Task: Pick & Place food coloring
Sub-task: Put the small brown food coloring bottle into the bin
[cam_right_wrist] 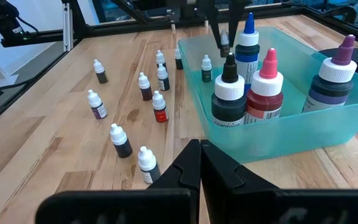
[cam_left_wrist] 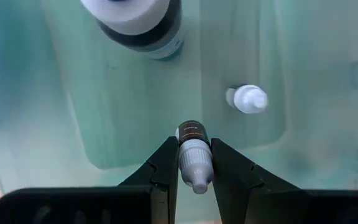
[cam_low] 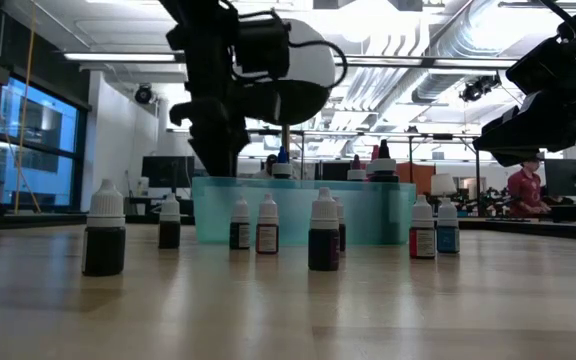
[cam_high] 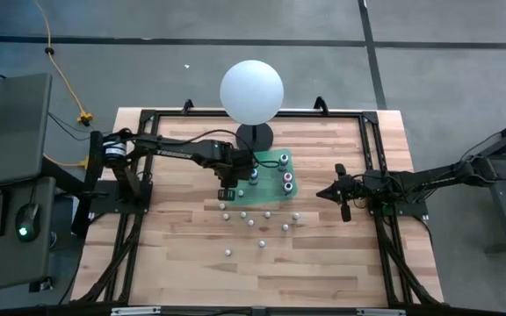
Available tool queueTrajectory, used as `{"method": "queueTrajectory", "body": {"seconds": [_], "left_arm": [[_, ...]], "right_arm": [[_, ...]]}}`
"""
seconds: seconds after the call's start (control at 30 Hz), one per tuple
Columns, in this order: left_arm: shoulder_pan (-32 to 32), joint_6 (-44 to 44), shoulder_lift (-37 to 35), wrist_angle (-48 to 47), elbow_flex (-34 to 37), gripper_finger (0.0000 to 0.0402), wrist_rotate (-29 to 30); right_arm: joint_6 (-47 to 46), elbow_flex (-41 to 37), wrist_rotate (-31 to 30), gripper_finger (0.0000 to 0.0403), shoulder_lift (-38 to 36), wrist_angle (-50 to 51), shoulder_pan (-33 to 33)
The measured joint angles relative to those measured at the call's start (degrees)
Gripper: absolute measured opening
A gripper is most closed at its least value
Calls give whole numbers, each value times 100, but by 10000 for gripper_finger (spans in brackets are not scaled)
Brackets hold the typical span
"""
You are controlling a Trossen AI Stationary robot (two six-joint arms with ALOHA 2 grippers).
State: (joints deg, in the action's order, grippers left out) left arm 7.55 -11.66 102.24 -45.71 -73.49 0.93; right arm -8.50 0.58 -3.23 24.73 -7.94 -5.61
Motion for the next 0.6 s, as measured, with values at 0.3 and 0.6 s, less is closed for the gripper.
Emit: {"method": "queueTrajectory", "body": {"seconds": [0.3,0.6], "left_arm": [[44,-69,362,157,0,67,-9],[44,-181,369,267,0,67,-9]], "right_arm": [[1,-2,-1,0,0,-2,2],[-1,0,-1,0,0,-2,2]]}}
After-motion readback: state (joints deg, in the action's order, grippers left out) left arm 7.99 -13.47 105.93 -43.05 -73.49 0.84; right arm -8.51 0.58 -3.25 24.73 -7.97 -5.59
